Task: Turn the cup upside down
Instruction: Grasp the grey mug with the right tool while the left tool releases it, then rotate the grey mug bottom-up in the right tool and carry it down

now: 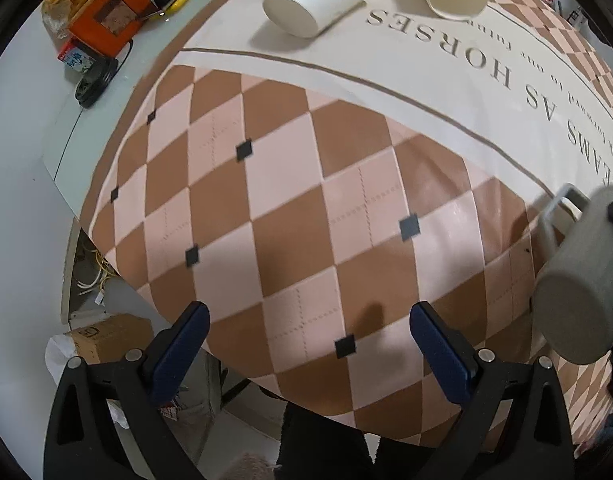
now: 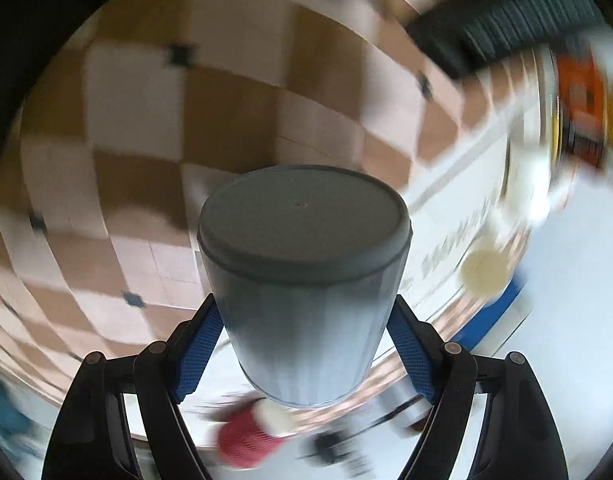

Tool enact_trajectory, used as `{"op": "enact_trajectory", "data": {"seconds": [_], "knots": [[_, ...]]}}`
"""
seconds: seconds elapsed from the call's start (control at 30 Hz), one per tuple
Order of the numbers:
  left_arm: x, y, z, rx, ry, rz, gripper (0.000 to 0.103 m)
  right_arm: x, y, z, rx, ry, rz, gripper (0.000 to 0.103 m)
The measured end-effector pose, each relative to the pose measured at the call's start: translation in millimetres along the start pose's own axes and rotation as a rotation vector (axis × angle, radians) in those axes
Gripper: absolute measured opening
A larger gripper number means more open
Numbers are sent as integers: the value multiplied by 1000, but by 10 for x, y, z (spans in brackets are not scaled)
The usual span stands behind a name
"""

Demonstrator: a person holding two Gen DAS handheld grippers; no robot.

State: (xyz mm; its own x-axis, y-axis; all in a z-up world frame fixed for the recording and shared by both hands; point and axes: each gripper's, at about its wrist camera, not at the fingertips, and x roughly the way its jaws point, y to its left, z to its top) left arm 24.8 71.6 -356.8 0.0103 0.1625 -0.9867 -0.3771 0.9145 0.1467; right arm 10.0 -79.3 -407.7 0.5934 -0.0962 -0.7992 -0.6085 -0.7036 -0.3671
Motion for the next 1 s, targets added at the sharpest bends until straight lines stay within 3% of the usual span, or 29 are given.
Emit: {"op": "enact_trajectory", "data": {"seconds": [0.23,0.5,0.63,0.83,1.0], "knots": [[-161,71,249,16,-35,-1,102,116,-560,-181,452,82,273,83],[-277,97,511,93,-97,-35,102,332,-1000,-709,948,178,549,83],[-334,49,613,137,-119,-69,102,412,-967,-1004,1164,255,720,83],[-312,-14,678,167,-111,-115,102,888,-769,-1423,1513,445,1053,83],[-289,-80,657,189,-96,-121,102,1140,-621,-1472,1650,534,1130,84]]}}
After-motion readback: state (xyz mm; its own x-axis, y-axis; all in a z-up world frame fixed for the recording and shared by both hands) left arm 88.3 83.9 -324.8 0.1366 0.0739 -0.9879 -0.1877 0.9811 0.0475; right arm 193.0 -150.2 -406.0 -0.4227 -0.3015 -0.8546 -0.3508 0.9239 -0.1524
